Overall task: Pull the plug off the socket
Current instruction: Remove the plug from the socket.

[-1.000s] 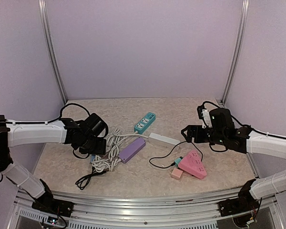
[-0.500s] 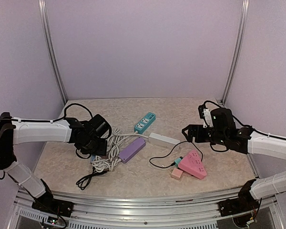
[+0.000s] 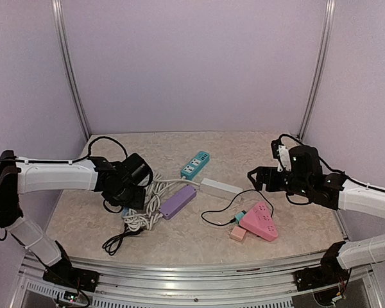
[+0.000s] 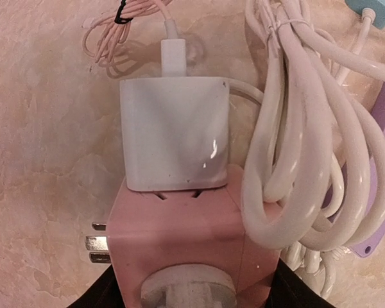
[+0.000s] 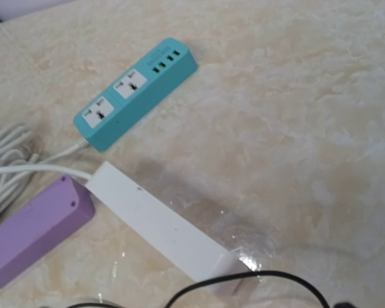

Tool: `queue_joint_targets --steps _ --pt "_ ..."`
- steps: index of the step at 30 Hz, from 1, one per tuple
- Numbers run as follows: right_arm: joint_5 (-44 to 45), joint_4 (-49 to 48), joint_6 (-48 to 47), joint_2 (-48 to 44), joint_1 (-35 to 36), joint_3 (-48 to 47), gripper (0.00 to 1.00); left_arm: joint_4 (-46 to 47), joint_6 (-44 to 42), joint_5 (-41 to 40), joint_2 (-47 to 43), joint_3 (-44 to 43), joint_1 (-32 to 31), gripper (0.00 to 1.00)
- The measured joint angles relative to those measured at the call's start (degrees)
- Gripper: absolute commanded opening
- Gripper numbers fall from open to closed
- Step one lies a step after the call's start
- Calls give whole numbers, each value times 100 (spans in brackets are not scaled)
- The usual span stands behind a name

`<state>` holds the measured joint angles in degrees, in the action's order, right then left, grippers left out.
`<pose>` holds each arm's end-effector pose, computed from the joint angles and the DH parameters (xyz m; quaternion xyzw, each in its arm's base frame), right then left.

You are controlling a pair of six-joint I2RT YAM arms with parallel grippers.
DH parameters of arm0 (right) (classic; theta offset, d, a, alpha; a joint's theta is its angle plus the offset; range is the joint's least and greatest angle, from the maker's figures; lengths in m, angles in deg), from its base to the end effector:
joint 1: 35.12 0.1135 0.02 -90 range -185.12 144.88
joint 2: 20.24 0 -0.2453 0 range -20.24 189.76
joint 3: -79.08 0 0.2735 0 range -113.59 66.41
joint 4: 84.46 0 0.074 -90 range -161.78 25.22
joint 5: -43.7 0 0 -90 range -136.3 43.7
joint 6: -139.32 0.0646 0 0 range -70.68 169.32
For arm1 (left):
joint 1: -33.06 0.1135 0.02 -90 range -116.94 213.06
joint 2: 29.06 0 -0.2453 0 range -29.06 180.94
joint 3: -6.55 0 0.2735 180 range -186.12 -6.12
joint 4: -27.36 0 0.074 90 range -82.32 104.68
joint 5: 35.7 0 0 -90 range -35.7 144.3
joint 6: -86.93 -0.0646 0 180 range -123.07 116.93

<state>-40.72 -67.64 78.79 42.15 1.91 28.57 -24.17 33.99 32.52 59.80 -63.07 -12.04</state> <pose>0.2395 0.1728 0.2082 -0.0319 0.8590 0.2442 0.4488 0.2411 -0.2080 0.1421 0.0364 0.9680 0.0326 0.2460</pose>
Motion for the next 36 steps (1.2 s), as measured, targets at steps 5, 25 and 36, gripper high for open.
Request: queue_joint_targets --steps 5,25,36 --pt "-98 -17 -4 -197 0 0 94 35 -726 610 -472 -157 262 25" --pt "-811 -658 273 315 599 -223 94 1025 -2900 4002 -188 -1320 1080 19" --pt "-1047 -745 295 529 732 -778 98 1646 -4468 3845 -313 -894 503 16"
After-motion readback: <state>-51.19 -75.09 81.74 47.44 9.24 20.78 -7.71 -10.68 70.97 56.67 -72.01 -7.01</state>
